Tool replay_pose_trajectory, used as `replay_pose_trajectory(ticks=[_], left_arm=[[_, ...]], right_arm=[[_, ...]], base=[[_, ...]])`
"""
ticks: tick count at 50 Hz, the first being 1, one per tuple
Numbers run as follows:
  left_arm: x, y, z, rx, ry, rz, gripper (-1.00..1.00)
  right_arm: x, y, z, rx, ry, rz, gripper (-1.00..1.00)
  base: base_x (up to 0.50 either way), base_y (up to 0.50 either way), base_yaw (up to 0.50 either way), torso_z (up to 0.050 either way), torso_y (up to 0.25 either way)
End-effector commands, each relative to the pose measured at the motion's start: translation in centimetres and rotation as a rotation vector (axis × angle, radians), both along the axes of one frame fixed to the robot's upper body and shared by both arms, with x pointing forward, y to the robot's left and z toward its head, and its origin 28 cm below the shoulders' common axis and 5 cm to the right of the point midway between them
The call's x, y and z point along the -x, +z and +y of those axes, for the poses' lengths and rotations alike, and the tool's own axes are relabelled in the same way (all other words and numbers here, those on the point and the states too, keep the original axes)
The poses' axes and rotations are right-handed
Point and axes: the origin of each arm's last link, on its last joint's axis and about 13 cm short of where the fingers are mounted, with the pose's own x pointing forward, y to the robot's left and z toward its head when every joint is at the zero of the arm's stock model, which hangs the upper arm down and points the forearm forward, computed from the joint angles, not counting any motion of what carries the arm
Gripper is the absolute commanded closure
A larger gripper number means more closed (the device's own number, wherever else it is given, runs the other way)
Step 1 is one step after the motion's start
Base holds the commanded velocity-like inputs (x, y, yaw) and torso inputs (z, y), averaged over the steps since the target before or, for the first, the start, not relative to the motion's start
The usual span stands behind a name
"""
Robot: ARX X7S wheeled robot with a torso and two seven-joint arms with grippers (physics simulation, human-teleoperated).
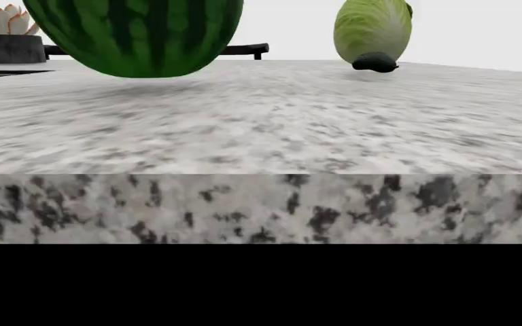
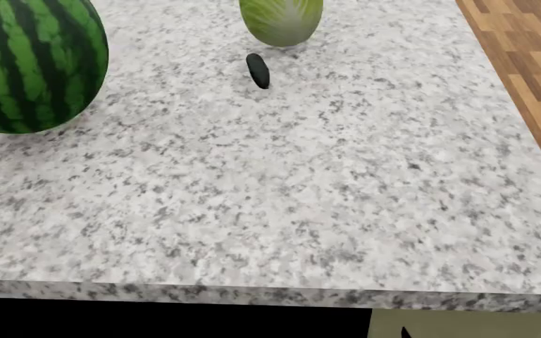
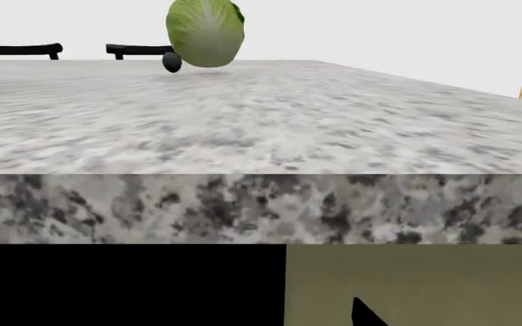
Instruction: Open the dishwasher door
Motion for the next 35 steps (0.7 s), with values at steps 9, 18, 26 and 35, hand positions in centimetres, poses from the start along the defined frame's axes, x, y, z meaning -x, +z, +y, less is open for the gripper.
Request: replay_pose_trajectory(ticks=[9,18,26,35], left_arm=[[-0.31,0.08,0.17,-0.012,0.006,-0.013,-1.00],[0.00,0.03,0.22,-0.012,0.001,-0.017,-1.00],[0.24,0.07,0.38,-0.006,0.000,-0.028,-1.00],[0.36,0.01,0.47,-0.003,0.002,-0.030,-1.00]], right_arm=[[-0.02,-0.58,0.04,-0.004,-0.005,0.012,-1.00],[0.18,-0.48,0.14,-0.008,-0.009,0.012,-1.00],[0.29,-0.39,0.36,-0.002,-0.007,0.009,-1.00],[0.23,-0.63,0.52,0.004,0.000,0.014,-1.00]], base=[[0.00,0.00,0.00,0.000,0.000],[0.00,0.00,0.00,0.000,0.000],[-0.29,0.00,0.00,0.000,0.000],[-0.40,0.00,0.00,0.000,0.000]])
